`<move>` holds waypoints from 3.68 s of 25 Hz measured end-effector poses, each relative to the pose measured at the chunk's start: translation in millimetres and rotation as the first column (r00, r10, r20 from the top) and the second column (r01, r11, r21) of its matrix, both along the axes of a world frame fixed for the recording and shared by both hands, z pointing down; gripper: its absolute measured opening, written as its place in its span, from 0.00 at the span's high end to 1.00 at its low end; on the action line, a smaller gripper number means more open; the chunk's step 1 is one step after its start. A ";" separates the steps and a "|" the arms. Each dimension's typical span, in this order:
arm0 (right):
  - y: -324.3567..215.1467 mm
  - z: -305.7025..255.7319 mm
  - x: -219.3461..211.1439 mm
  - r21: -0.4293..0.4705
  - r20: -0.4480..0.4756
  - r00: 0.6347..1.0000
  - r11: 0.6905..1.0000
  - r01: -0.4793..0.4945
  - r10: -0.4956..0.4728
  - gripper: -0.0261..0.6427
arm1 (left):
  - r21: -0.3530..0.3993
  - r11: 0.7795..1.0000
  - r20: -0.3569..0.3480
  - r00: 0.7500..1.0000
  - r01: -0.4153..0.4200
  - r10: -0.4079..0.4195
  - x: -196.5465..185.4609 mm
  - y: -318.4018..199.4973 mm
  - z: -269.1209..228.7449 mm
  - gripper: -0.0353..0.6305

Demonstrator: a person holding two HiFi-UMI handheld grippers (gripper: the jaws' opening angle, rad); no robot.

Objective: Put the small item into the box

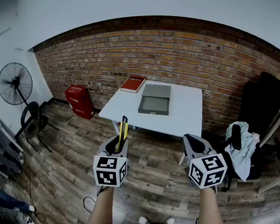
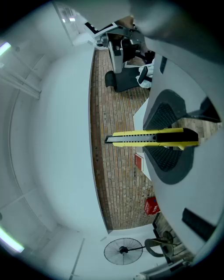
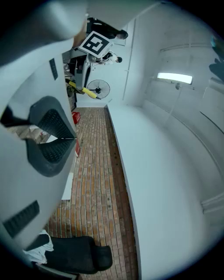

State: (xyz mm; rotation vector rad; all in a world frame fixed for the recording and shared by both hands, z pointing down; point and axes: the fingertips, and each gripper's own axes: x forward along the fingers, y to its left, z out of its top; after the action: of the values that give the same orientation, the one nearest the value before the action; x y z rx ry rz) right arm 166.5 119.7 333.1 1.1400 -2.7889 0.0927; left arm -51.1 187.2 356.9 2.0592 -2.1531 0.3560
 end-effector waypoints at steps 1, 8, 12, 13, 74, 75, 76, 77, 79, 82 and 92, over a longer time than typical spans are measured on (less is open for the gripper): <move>0.4 1.1 -2.9 -0.001 -0.002 1.000 1.000 0.000 0.000 0.93 | 0.000 1.000 -0.001 1.000 -0.002 0.002 -2.2 -0.5 1.0 0.75; 2.7 8.6 -25.5 -0.012 -0.010 1.000 1.000 -0.011 0.011 0.93 | 0.000 1.000 -0.010 1.000 -0.023 0.023 -22.8 -3.5 8.0 0.75; 5.1 7.0 -40.2 -0.007 -0.017 1.000 1.000 -0.026 0.026 0.93 | -0.002 0.999 -0.017 0.999 -0.048 0.048 -33.7 -5.6 12.0 0.75; 5.7 7.1 -43.9 -0.007 -0.019 0.999 1.000 -0.029 0.029 0.93 | -0.002 0.999 -0.018 0.998 -0.053 0.053 -36.8 -6.0 12.6 0.75; -361.1 44.9 -83.3 -0.080 -0.006 0.997 0.994 0.073 -0.074 0.93 | -0.076 0.997 0.009 1.000 -0.002 0.003 -61.8 -363.0 38.8 0.75; -363.5 45.0 -84.9 -0.081 -0.006 0.997 0.994 0.072 -0.073 0.93 | -0.077 0.997 0.009 1.000 -0.003 0.004 -63.4 -365.1 39.3 0.75; -365.7 45.1 -87.1 -0.081 -0.006 0.997 0.994 0.072 -0.073 0.93 | -0.078 0.997 0.009 1.000 -0.004 0.005 -65.5 -367.1 39.9 0.75; -367.9 45.0 -89.6 -0.080 -0.007 0.997 0.994 0.072 -0.073 0.93 | -0.078 0.997 0.008 1.000 -0.004 0.005 -68.0 -369.5 40.4 0.75; -373.0 45.4 -95.2 -0.077 -0.010 0.997 0.994 0.071 -0.072 0.93 | -0.075 0.997 0.005 1.000 -0.007 0.007 -73.4 -376.1 41.3 0.75; -383.5 47.4 -105.0 -0.073 -0.015 0.998 0.996 0.058 -0.060 0.93 | -0.070 0.997 0.003 1.000 -0.022 0.022 -83.7 -390.4 43.5 0.75; -430.6 48.1 -145.7 -0.078 -0.028 0.999 0.996 -0.036 0.034 0.93 | -0.077 0.990 -0.009 0.993 -0.120 0.120 -128.9 -453.6 49.1 0.75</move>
State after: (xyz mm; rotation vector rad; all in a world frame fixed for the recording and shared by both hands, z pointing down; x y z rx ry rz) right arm 20.7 -310.9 381.2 1.1634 -2.7169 0.1868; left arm -180.0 -266.4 406.0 2.1498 -1.9852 0.4413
